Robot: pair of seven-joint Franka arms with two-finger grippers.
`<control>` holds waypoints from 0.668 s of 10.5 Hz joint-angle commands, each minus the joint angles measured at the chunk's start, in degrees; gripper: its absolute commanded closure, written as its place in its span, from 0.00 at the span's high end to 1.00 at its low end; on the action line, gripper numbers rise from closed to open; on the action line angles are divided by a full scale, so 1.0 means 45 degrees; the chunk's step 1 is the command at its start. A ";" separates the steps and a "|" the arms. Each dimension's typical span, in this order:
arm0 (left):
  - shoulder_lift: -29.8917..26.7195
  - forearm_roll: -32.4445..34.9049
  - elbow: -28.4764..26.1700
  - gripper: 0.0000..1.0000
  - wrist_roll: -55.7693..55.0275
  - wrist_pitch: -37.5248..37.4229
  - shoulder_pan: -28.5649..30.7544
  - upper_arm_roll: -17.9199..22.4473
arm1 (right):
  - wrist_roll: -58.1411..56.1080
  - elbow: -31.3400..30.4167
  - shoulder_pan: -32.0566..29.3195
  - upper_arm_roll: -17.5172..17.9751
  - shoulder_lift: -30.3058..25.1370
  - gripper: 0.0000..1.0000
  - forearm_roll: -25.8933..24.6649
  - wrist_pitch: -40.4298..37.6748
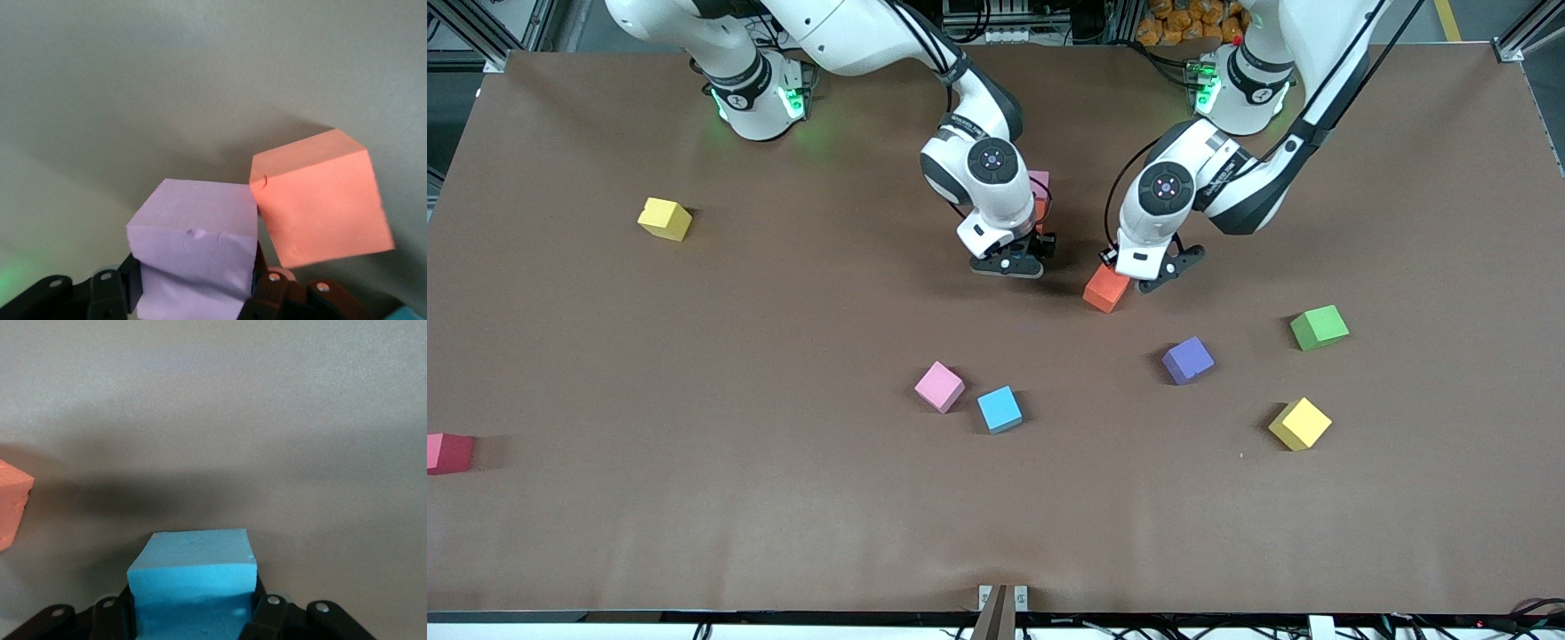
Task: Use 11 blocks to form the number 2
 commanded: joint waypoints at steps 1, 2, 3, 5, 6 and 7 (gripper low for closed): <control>-0.0233 -0.0642 0.1086 0.00 -0.0135 -0.1265 0.0567 -0.0122 | 0.0392 0.0349 0.0061 0.0047 0.0281 0.00 -0.0340 -0.0099; -0.0233 -0.0817 0.1458 0.00 -0.0135 -0.1598 0.0724 -0.0122 | 0.0392 0.0349 0.0061 0.0066 0.0281 0.00 -0.0340 -0.0099; -0.0233 -0.1031 0.1771 0.00 -0.0135 -0.1872 0.0726 -0.0122 | 0.0392 0.0349 0.0061 0.0105 0.0281 0.00 -0.0340 -0.0099; -0.0233 -0.1189 0.2163 0.00 -0.0174 -0.2205 0.0842 -0.0122 | 0.0392 0.0349 0.0061 0.0183 0.0281 0.00 -0.0340 -0.0099; -0.0233 -0.1267 0.2242 0.00 -0.0213 -0.2226 0.0920 -0.0103 | 0.0392 0.0349 0.0061 0.0261 0.0281 0.00 -0.0340 -0.0099; -0.0233 -0.1268 0.2320 0.00 -0.0213 -0.2400 0.0940 -0.0084 | 0.0392 0.0349 0.0061 0.0262 0.0281 0.00 -0.0359 -0.0099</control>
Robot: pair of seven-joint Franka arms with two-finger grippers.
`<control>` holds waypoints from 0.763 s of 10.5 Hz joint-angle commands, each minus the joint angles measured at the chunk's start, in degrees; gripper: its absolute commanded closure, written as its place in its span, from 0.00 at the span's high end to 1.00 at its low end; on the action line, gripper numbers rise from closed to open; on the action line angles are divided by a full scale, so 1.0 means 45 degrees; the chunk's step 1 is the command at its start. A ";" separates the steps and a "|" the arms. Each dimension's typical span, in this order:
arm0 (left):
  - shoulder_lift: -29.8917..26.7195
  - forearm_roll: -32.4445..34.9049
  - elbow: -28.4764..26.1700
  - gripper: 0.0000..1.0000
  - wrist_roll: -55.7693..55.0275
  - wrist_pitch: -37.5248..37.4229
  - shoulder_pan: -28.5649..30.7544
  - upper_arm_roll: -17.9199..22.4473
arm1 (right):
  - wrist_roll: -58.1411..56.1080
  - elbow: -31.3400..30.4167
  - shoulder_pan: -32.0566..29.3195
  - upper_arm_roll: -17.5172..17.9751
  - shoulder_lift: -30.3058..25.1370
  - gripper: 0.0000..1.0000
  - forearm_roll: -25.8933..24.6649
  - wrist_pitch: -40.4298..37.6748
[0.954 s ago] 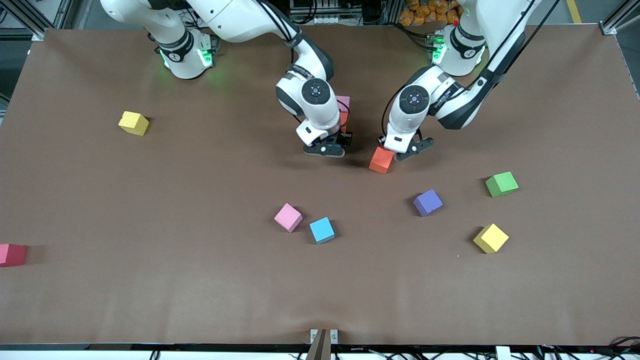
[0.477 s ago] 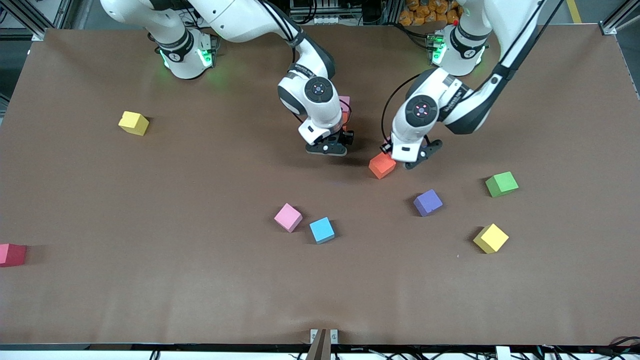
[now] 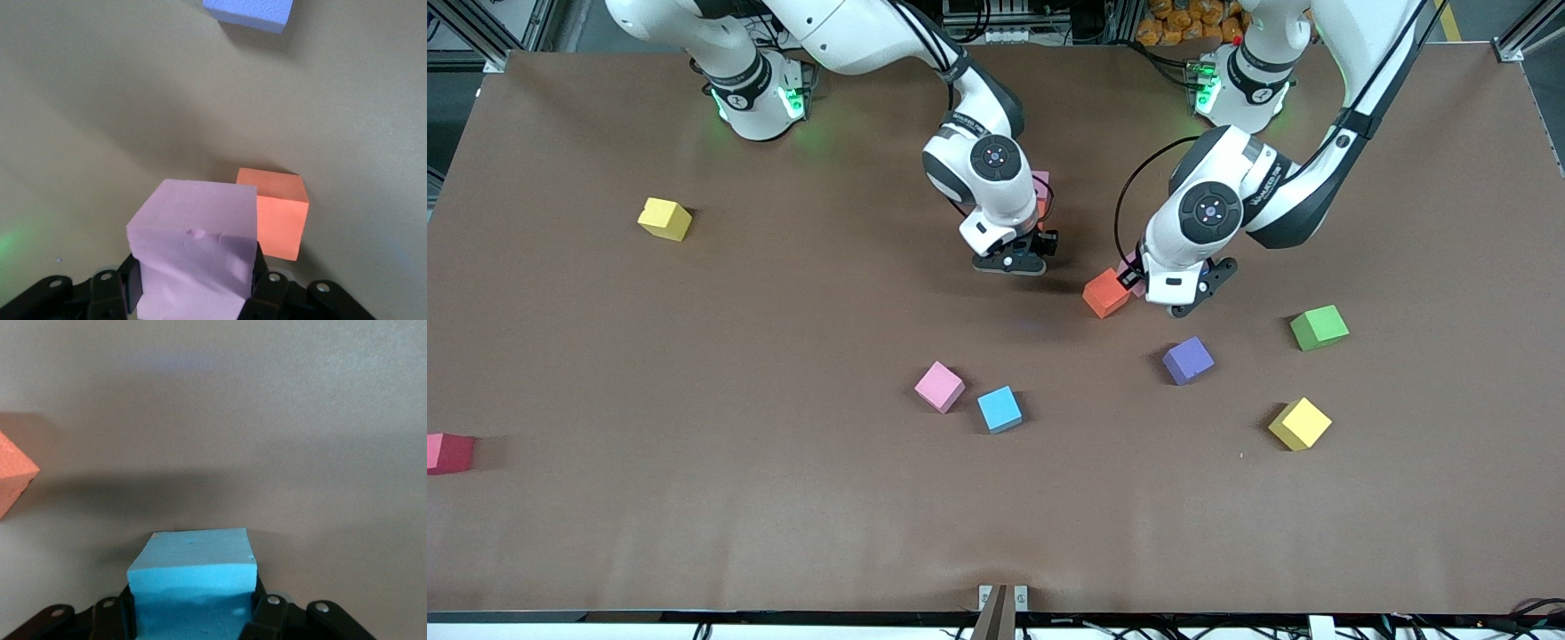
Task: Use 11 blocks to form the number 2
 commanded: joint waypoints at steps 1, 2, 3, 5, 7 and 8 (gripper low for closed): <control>-0.0155 -0.0308 0.0272 0.00 -0.0194 -0.0588 0.0284 -0.0051 | 0.0376 0.0320 0.0034 0.0127 0.0256 0.00 -0.0340 -0.0093; -0.0155 -0.0308 0.0351 0.00 -0.0252 -0.0590 0.0537 -0.0070 | 0.0357 0.0320 0.0034 0.0128 0.0256 0.00 -0.0340 -0.0093; -0.0155 -0.0308 0.0448 0.00 -0.0253 -0.0590 0.0559 -0.0070 | 0.0357 0.0320 0.0034 0.0128 0.0256 0.08 -0.0360 -0.0093; -0.0116 -0.0308 0.0508 0.00 -0.0273 -0.0590 0.0578 -0.0070 | 0.0357 0.0320 0.0034 0.0147 0.0256 0.12 -0.0437 -0.0093; -0.0116 -0.0308 0.0508 0.00 -0.0311 -0.0590 0.0559 -0.0070 | 0.0376 0.0320 0.0034 0.0147 0.0256 0.36 -0.0555 -0.0093; -0.0097 -0.0308 0.0508 0.00 -0.0312 -0.0590 0.0559 -0.0070 | 0.0376 0.0301 0.0034 0.0147 0.0256 0.63 -0.0555 -0.0074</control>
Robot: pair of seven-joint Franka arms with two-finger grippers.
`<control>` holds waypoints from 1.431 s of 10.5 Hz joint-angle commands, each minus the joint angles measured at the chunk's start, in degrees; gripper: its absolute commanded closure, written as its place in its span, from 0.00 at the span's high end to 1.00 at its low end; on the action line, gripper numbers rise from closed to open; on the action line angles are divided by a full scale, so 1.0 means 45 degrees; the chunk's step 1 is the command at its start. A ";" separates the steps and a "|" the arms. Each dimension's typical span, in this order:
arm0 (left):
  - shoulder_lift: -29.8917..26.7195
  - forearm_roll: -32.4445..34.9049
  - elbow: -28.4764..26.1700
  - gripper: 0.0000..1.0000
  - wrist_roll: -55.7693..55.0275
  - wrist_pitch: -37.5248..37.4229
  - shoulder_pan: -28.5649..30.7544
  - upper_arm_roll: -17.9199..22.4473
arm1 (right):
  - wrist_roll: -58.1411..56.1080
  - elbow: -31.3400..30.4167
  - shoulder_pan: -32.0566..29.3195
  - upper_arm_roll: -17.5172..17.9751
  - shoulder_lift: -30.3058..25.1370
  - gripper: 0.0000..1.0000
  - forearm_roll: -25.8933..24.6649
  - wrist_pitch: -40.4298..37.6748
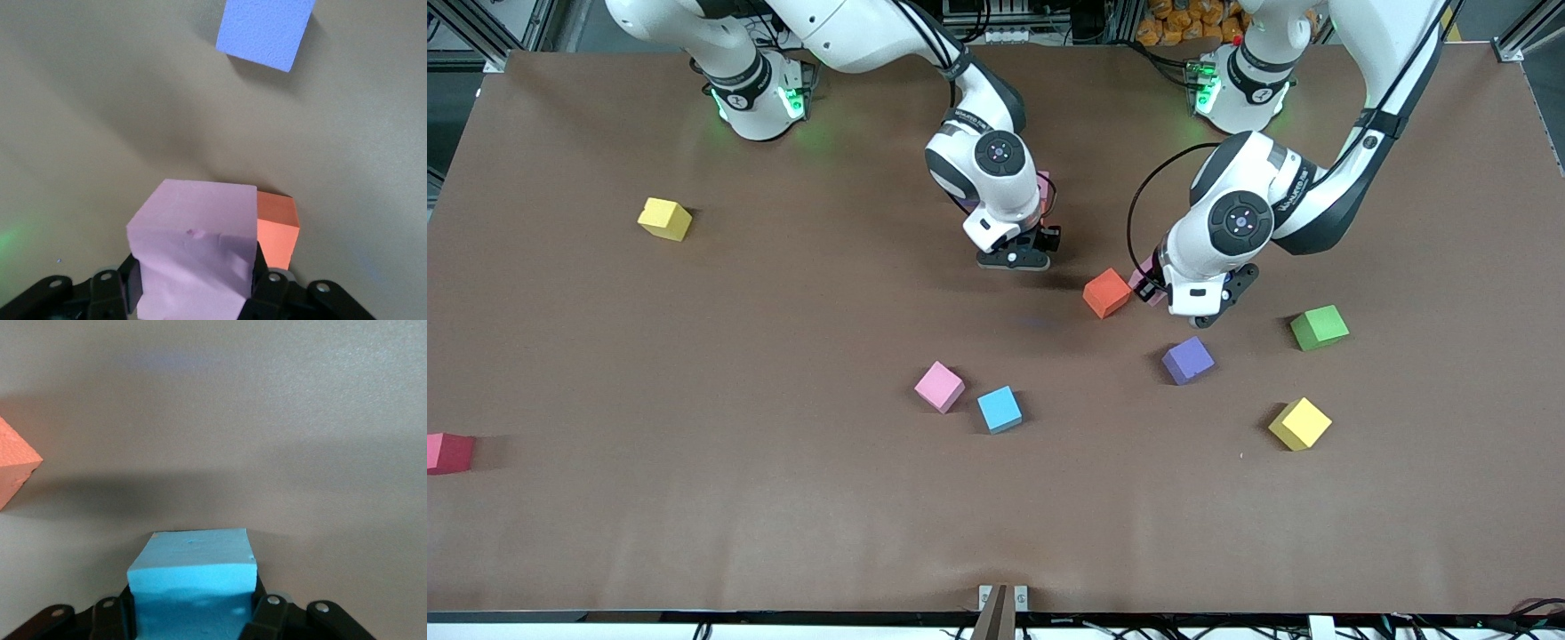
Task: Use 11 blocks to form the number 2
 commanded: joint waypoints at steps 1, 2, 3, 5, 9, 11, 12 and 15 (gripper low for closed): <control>-0.0079 -0.0277 0.0097 0.00 -0.0186 -0.0297 0.0037 -0.0077 | 0.0352 0.0313 0.0019 0.0069 0.0243 0.81 -0.0387 -0.0072; -0.0078 -0.0277 0.0097 0.00 -0.0206 -0.0297 0.0037 -0.0077 | 0.0352 0.0313 0.0019 0.0069 0.0243 0.92 -0.0387 -0.0072; -0.0078 -0.0277 0.0097 0.00 -0.0206 -0.0297 0.0018 -0.0077 | 0.0352 0.0313 0.0019 0.0088 0.0243 1.00 -0.0407 -0.0072; -0.0078 -0.0277 0.0097 0.00 -0.0303 -0.0297 0.0018 -0.0077 | 0.0352 0.0313 0.0019 0.0146 0.0243 1.00 -0.0426 -0.0072; -0.0098 -0.0277 0.0097 0.00 -0.0635 -0.0297 0.0018 -0.0077 | 0.0314 0.0526 -0.0001 0.0166 0.0165 1.00 -0.0387 -0.0208; -0.0098 -0.0277 0.0116 0.00 -0.0850 -0.0297 0.0018 -0.0096 | 0.0236 0.0935 -0.0078 0.0224 0.0048 1.00 -0.0387 -0.0713; -0.0098 -0.0277 0.0116 0.00 -0.1082 -0.0297 0.0018 -0.0097 | 0.0119 0.1267 -0.0118 0.0206 -0.0011 1.00 -0.0426 -0.1258; -0.0079 -0.0277 0.0155 0.00 -0.1415 -0.0297 0.0018 -0.0097 | -0.1225 0.1543 -0.0760 0.0205 -0.0498 1.00 -0.0817 -0.2278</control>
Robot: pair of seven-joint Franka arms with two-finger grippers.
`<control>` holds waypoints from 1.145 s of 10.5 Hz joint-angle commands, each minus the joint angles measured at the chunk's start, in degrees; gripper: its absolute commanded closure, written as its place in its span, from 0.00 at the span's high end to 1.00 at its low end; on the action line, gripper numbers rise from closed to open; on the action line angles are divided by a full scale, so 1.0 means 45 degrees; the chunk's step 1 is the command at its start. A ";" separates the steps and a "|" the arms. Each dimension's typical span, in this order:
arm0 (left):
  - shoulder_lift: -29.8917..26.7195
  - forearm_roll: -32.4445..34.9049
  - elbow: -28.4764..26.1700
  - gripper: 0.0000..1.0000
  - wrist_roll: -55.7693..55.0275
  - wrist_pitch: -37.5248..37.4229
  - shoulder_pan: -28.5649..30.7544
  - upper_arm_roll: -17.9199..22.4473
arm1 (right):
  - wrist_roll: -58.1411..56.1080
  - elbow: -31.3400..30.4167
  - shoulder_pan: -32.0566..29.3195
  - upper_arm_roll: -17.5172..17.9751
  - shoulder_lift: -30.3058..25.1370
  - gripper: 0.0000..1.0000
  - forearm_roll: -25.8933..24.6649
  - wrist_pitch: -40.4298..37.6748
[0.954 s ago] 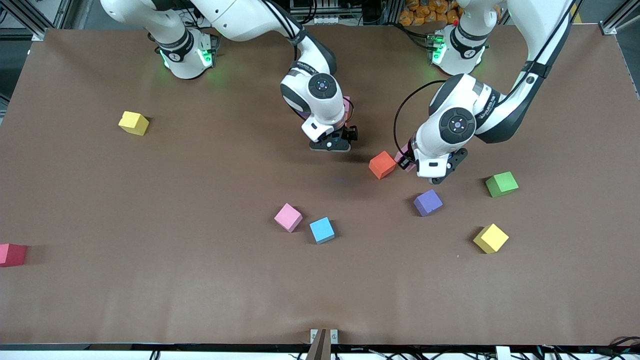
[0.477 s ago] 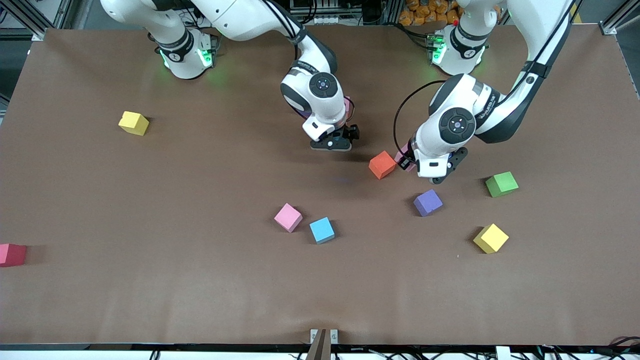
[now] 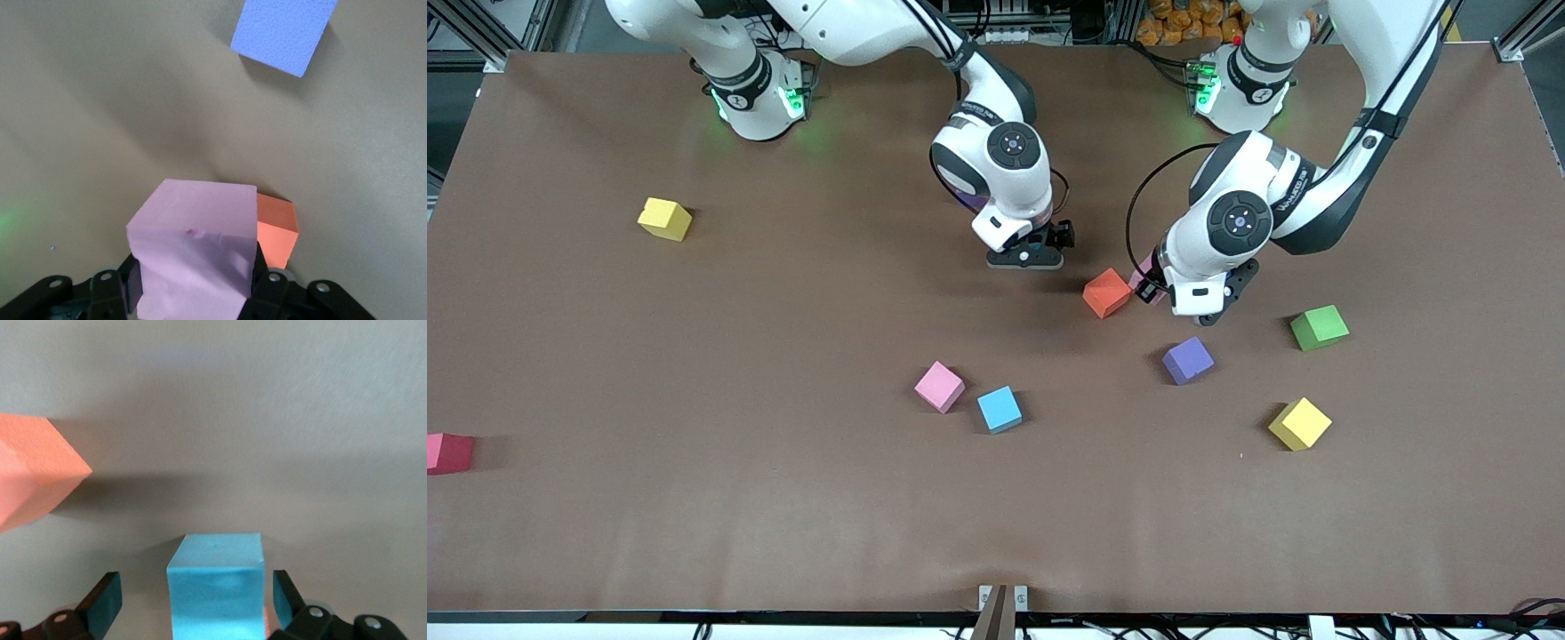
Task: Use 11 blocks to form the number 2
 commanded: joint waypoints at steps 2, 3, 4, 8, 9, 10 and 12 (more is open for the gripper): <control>-0.0044 -0.0385 0.0255 0.00 -0.0727 -0.0254 0.0027 -0.0079 | -0.0824 0.0070 -0.0666 0.0126 -0.0580 1.00 -0.0344 -0.0834; 0.0014 -0.0405 0.0430 0.00 -0.1058 -0.0254 0.0027 -0.0079 | -0.0883 0.0070 -0.0783 0.0126 -0.0736 1.00 -0.0363 -0.0873; 0.0034 -0.0406 0.0451 0.00 -0.1294 -0.0254 -0.0089 -0.0079 | -0.1212 0.0147 -0.0958 0.0087 -0.0892 1.00 -0.0363 -0.1241; 0.0326 -0.0660 0.0743 0.00 -0.2503 -0.0078 -0.0752 -0.0118 | -0.2673 0.0831 -0.1389 -0.0186 -0.1089 1.00 -0.2172 -0.2456; 0.0521 -0.0660 0.0899 0.00 -0.2971 -0.0078 -0.0966 -0.0099 | -0.3647 0.0909 -0.1428 -0.0322 -0.1089 1.00 -0.2508 -0.2456; 0.0813 -0.0660 0.1249 0.00 -0.3536 -0.0059 -0.1201 -0.0099 | -0.4933 0.0987 -0.1525 -0.0478 -0.1089 1.00 -0.2686 -0.2456; 0.1438 -0.0582 0.1913 0.00 -0.4553 -0.0039 -0.1728 -0.0099 | -0.8326 0.1105 -0.2615 -0.0499 -0.1031 1.00 -0.2493 -0.2340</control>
